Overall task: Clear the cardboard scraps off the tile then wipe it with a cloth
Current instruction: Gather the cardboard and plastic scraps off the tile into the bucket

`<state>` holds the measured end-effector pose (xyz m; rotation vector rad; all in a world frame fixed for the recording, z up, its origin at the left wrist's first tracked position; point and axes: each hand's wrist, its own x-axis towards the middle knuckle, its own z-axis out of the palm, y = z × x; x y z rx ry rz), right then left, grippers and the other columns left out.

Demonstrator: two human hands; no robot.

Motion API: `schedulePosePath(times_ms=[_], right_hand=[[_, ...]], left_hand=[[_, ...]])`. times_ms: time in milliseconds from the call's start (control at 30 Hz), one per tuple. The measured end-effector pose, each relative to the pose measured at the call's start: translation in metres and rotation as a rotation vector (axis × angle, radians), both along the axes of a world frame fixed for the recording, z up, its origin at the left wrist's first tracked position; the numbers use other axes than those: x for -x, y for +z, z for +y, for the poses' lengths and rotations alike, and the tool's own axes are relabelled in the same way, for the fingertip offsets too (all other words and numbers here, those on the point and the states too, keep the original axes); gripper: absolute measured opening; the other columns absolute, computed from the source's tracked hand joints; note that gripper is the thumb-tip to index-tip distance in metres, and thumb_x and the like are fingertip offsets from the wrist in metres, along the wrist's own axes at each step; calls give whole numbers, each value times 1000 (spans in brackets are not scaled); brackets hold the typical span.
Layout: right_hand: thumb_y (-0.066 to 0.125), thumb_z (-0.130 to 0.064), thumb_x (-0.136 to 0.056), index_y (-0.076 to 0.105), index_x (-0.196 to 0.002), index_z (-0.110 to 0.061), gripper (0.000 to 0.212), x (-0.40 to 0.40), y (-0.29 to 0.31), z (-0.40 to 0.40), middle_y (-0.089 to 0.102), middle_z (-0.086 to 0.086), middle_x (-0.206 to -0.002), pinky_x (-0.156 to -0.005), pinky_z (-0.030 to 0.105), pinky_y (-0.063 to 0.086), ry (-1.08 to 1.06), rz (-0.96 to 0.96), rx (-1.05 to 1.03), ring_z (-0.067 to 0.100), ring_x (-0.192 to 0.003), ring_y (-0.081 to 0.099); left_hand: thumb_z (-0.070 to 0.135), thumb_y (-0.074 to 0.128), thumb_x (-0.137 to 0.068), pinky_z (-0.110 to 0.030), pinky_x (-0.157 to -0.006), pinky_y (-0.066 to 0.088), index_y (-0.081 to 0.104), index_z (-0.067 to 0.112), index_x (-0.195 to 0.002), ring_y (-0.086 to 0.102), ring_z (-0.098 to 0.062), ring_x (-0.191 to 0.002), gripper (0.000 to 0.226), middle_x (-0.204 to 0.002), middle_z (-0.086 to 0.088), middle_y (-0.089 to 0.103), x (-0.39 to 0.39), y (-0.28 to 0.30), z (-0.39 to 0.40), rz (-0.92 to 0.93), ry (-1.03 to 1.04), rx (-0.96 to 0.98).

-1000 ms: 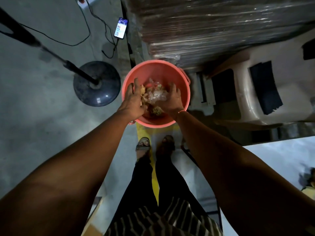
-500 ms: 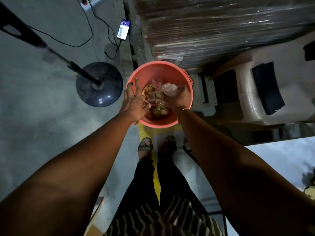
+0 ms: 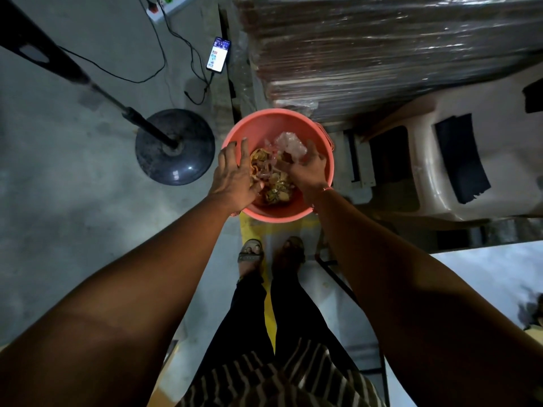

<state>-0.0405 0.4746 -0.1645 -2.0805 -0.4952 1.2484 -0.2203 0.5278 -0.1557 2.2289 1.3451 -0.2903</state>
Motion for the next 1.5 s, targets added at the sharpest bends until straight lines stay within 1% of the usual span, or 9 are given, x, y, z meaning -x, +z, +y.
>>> schedulePosePath(times_ms=[133, 300, 600, 767, 900, 1067, 1233, 1367, 1500], right_hand=[[82, -25, -85, 11, -166, -21, 108, 1, 4, -10, 1, 17, -171, -125, 43, 24, 260, -162, 26, 39, -154, 21], [63, -22, -93, 5, -165, -6, 94, 15, 0, -22, -1, 24, -171, -126, 56, 17, 524, -462, 35, 42, -158, 4], [27, -48, -95, 3, -164, -4, 86, 29, 30, -53, 2, 14, -173, -127, 51, 2, 676, -773, -37, 31, -160, -3], [29, -43, -98, 1, -164, -4, 82, 22, 50, -81, 0, 15, -173, -129, 53, 3, 633, -865, -11, 31, -160, -5], [43, -46, -101, 0, -165, -6, 86, 17, 70, -103, -1, 16, -173, -129, 54, 2, 557, -887, 9, 30, -160, -7], [17, -60, -95, -5, -165, -10, 89, 5, 99, -141, -10, 14, -172, -129, 51, -3, 453, -894, 70, 30, -159, -12], [35, -41, -108, 0, -166, -12, 74, -8, 108, -193, -7, 14, -173, -129, 50, 3, 266, -953, 126, 27, -159, -13], [43, -47, -102, -4, -166, -13, 86, -23, 120, -243, -11, 12, -173, -130, 47, -1, 166, -969, 185, 27, -159, -14], [39, -44, -103, -6, -165, -12, 83, -36, 134, -299, -12, 12, -172, -130, 47, -3, 52, -973, 221, 27, -159, -17]], left_hand=[[44, 77, -83, -54, -123, 20, -15, 15, -162, 3, -42, -156, 124, -168, -18, 1, -2, 6, -2, 6, -76, -56], [37, 71, -85, -50, -126, 15, -17, 16, -161, -5, -37, -158, 119, -171, -15, -8, -2, 12, -8, 53, -199, -216], [52, 45, -98, -48, -129, 5, -20, 15, -161, -14, -35, -158, 97, -170, -16, -18, -2, 37, -29, 98, -253, -387], [58, 32, -99, -48, -129, 3, -19, 14, -161, -16, -35, -157, 91, -169, -20, -20, -2, 56, -43, 46, -300, -407], [62, 26, -100, -50, -128, 8, -17, 15, -162, -14, -35, -158, 89, -169, -21, -17, -12, 73, -54, -4, -368, -419], [63, 28, -99, -49, -128, 4, -15, 17, -163, -17, -33, -157, 89, -170, -16, -18, -40, 93, -74, -40, -475, -428], [64, 34, -99, -50, -127, 8, -9, 17, -164, -10, -35, -158, 91, -171, -16, -12, -73, 105, -105, -107, -610, -414], [66, 34, -98, -49, -126, 8, -14, 17, -163, -12, -34, -158, 94, -171, -16, -14, -106, 127, -142, -152, -726, -434], [68, 31, -98, -50, -128, 8, -18, 17, -162, -13, -34, -158, 95, -170, -17, -17, -138, 140, -187, -164, -833, -443]])
